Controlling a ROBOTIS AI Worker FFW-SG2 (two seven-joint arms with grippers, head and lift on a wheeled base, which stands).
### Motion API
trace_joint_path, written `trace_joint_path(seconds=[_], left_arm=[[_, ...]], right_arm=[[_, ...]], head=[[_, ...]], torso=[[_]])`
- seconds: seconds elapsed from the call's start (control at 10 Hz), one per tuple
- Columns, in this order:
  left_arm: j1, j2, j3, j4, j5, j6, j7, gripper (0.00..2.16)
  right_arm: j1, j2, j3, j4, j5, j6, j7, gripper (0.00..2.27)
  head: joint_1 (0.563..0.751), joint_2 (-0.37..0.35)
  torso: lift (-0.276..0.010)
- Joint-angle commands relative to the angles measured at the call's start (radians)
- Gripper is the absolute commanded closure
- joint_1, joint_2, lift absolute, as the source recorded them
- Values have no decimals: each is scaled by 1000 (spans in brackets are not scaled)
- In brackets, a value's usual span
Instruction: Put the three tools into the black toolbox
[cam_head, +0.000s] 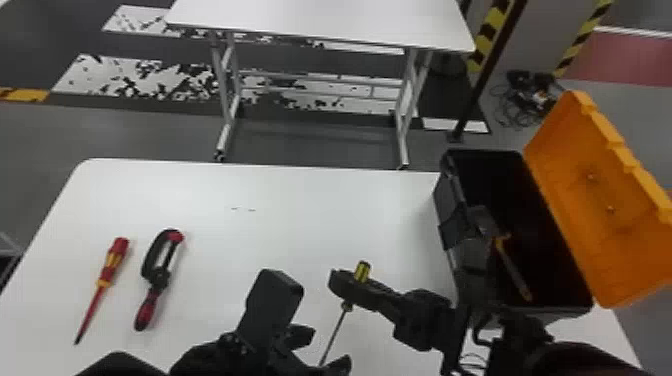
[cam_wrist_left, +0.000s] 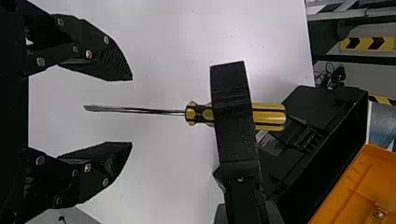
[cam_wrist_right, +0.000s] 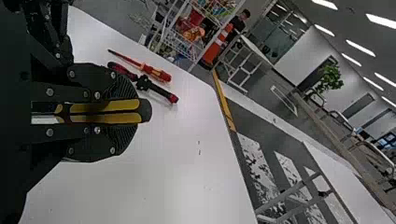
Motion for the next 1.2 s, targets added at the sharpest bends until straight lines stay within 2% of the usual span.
trace_joint_path(seconds=[0.0, 0.2, 0.4, 0.5, 0.8, 0.9, 1.1], left_arm=[[46, 5, 28, -48, 15, 0, 1, -2], [126, 12, 97, -99, 52, -15, 1, -2], [192, 14, 160, -107, 81, -92, 15, -2], [203, 12, 167, -105, 87, -95, 28, -2], [212, 6, 160, -98, 85, -107, 48, -2], [221, 8, 155, -87, 84, -138, 59, -2], [222, 11, 155, -71, 85, -156, 61, -2]], right_arm=[[21, 0, -40, -49, -1, -2, 0, 2246], [30, 0, -147, -124, -5, 20, 1, 2246], [35, 0, -305, -243, -80, 78, 1, 2246], [35, 1, -377, -281, -125, 93, 1, 2246], [33, 3, -520, -365, -177, 109, -25, 2246], [26, 1, -538, -365, -151, 81, -31, 2246], [29, -3, -467, -362, 50, -60, -52, 2246]], head=[[695, -118], [695, -149], [695, -204], [695, -221], [695, -318], [695, -333], [695, -350]], torso=[[-51], [-51], [-51], [-51], [-51], [-51], [-51]])
